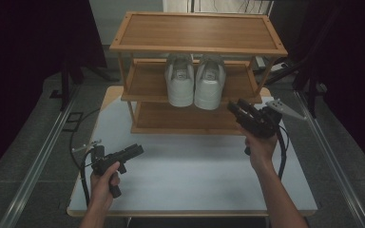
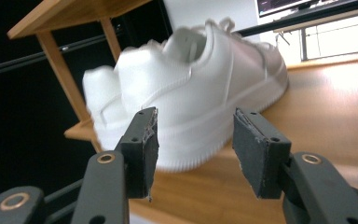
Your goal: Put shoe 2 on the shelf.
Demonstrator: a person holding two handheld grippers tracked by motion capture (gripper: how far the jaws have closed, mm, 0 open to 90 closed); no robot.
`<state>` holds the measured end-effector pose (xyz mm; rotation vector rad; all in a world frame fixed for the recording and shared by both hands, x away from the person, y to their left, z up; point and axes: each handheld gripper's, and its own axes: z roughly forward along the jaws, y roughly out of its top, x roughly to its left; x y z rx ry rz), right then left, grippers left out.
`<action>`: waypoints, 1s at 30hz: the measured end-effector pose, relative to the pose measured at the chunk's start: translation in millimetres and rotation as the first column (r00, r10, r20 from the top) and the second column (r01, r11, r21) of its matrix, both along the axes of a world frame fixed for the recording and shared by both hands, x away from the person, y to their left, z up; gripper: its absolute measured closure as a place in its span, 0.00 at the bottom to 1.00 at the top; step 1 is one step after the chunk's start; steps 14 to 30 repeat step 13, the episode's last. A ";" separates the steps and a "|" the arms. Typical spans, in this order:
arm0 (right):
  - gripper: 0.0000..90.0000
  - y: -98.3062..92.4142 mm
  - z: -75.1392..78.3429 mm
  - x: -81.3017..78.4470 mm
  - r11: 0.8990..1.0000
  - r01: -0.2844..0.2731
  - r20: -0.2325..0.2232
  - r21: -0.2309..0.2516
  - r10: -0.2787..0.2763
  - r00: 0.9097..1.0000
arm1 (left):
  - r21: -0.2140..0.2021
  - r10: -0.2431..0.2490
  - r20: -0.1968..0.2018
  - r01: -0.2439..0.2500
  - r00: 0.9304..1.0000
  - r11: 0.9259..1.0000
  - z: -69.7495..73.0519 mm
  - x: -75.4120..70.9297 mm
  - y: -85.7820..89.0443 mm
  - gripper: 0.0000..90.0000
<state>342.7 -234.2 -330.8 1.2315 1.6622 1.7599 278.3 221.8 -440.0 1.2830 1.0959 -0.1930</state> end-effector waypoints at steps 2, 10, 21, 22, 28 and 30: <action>0.56 -4.9 -10.9 -11.2 1.000 -0.003 -0.001 0.002 0.003 1.000 | 0.003 -0.001 -0.001 0.001 1.000 1.000 -0.1 0.2 0.0 0.49; 0.54 -11.8 -29.9 -24.9 1.000 -0.015 0.000 0.004 0.015 1.000 | 0.010 -0.005 -0.002 0.005 1.000 1.000 -0.4 0.6 -2.7 0.49; 0.50 -13.3 -32.4 -28.7 1.000 -0.018 0.006 0.008 0.018 1.000 | 0.011 -0.005 -0.002 0.005 1.000 1.000 -0.7 0.6 -2.0 0.49; 0.50 -13.3 -32.4 -28.7 1.000 -0.018 0.006 0.008 0.018 1.000 | 0.011 -0.005 -0.002 0.005 1.000 1.000 -0.7 0.6 -2.0 0.49; 0.50 -13.3 -32.4 -28.7 1.000 -0.018 0.006 0.008 0.018 1.000 | 0.011 -0.005 -0.002 0.005 1.000 1.000 -0.7 0.6 -2.0 0.49; 0.50 -13.3 -32.4 -28.7 1.000 -0.018 0.006 0.008 0.018 1.000 | 0.011 -0.005 -0.002 0.005 1.000 1.000 -0.7 0.6 -2.0 0.49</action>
